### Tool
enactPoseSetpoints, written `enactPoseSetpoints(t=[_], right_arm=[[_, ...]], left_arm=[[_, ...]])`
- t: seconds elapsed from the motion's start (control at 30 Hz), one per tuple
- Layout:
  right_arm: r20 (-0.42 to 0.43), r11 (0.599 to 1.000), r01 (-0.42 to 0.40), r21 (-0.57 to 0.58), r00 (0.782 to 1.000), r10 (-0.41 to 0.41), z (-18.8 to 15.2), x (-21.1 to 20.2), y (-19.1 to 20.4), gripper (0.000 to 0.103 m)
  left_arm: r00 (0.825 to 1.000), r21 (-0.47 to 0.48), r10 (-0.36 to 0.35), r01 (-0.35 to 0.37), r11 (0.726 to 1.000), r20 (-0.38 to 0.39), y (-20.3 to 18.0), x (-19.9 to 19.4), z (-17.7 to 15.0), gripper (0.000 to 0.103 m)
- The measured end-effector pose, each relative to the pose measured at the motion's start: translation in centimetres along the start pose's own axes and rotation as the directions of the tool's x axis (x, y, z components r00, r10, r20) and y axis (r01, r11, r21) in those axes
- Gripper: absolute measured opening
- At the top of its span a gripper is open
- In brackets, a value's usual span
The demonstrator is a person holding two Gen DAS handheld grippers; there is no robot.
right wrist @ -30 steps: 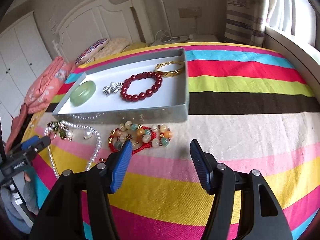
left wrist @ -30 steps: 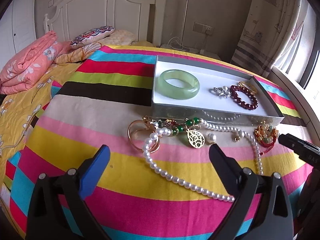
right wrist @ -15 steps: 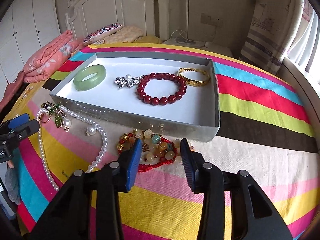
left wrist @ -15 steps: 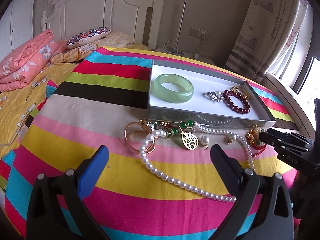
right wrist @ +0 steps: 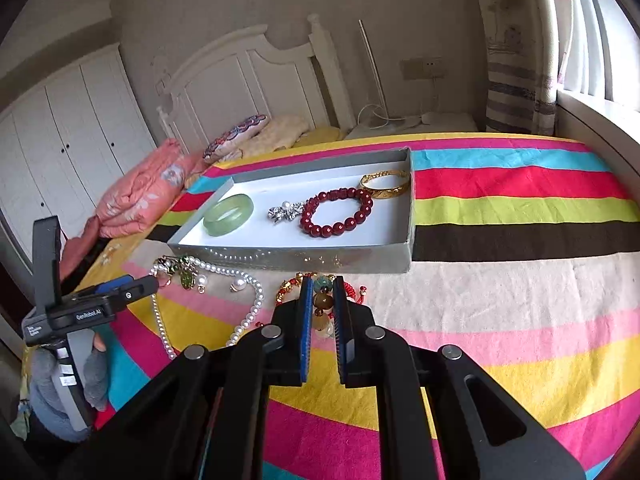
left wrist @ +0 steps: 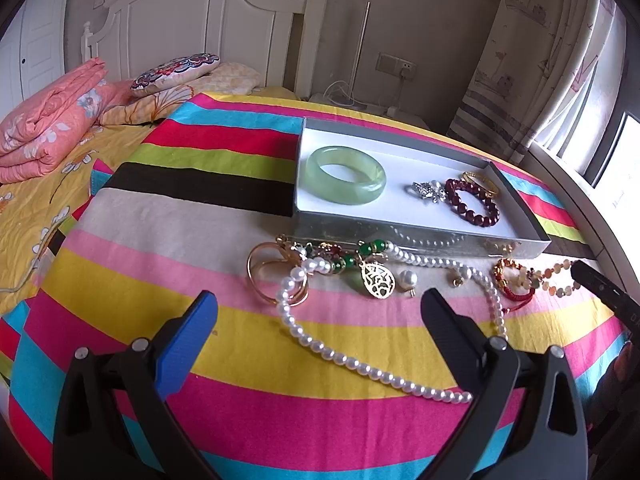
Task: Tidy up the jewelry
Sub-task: 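Grasp the multicolour bead bracelet with the right tool while the left tool grasps the pearl necklace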
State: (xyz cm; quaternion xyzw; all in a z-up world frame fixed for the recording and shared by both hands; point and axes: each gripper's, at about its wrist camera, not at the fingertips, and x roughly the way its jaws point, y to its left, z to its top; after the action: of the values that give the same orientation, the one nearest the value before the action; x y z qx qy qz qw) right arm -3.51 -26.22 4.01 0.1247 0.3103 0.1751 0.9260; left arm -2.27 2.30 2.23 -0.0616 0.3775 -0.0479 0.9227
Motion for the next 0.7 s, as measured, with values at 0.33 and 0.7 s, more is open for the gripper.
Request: enactPoseSetpoints(t=[0.33,0.7], right_arm=[[0.121,0.995,-0.101,0.007,0.988,0.099,-0.6,-3.0,0.3,0.01],[0.14,0.989,-0.141,-0.046,0.979,0.146,-1.9,-5.3,1.3,0.01]], left_arm=[[0.999,0.103,-0.021,0.025,0.994,-0.035,-1.6,0.6,-0.4,0.101],[0.997,0.131,-0.074,0.073,0.989,0.003,-1.5,-2.5,-2.1,0.1]])
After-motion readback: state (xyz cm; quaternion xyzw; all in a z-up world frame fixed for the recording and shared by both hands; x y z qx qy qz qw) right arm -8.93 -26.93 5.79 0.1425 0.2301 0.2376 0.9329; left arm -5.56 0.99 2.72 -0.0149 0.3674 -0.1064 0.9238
